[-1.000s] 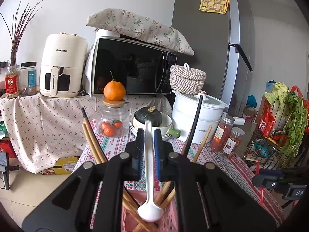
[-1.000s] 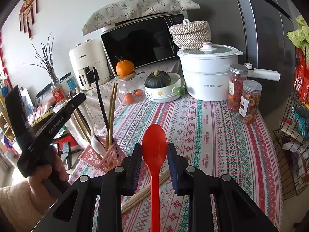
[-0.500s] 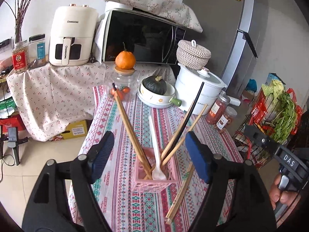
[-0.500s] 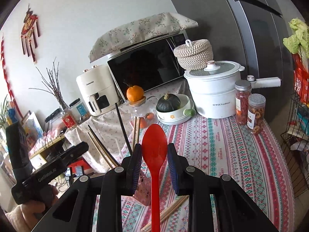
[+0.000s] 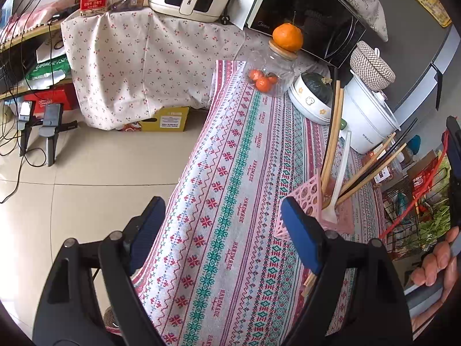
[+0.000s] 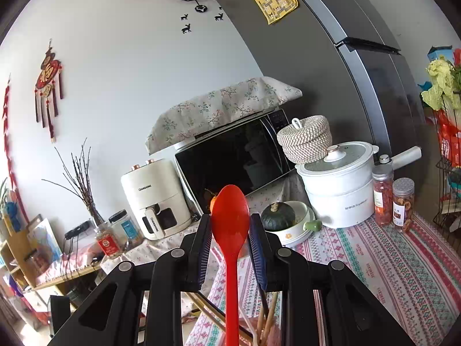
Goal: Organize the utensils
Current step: 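Lower the white spoon into the basket with the left tool while the right tool drops the red spoon in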
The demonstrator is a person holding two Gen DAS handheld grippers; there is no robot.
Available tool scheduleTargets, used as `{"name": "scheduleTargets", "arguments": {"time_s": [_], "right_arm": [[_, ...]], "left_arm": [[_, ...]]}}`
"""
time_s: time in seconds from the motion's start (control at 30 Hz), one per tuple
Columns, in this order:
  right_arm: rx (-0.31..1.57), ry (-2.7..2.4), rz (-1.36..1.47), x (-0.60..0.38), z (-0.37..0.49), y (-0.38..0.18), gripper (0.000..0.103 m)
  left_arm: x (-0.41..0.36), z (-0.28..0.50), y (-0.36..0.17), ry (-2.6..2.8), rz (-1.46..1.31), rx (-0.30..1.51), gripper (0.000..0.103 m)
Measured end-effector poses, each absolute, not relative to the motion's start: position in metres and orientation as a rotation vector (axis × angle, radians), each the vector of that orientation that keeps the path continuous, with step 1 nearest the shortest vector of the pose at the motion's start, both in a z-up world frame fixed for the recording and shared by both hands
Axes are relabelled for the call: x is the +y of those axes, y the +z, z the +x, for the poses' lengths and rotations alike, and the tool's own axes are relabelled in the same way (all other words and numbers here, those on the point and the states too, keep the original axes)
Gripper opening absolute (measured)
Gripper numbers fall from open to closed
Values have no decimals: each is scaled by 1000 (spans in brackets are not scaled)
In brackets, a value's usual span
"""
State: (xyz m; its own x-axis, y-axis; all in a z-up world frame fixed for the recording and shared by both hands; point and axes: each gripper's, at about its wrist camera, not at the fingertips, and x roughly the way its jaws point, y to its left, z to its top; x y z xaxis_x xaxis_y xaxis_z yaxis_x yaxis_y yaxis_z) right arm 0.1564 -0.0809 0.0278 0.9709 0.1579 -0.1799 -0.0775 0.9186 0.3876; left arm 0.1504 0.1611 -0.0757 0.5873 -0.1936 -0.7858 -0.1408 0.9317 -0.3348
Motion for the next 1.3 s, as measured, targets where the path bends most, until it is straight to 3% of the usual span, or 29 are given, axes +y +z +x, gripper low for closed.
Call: {"name": "scheduleTargets", "arguments": {"time_s": [0.27, 0.63, 0.7, 0.87, 1.1, 1.3], "right_arm": [[152, 36, 295, -42, 173, 4, 27], [217, 1, 302, -28, 182, -37, 28], [226, 19, 305, -31, 177, -37, 37], [256, 52, 315, -50, 164, -22, 44], [338, 35, 301, -95, 142, -7, 69], [501, -26, 266, -141, 135, -15, 77]], "left_arm": [[164, 146, -68, -103, -400, 957, 83], [167, 149, -71, -101, -405, 962, 83], [166, 149, -70, -107, -397, 958, 83], [155, 147, -67, -135, -374, 955, 83], [133, 142, -74, -194, -327, 988, 84], [108, 133, -73, -244, -260, 991, 88]]}}
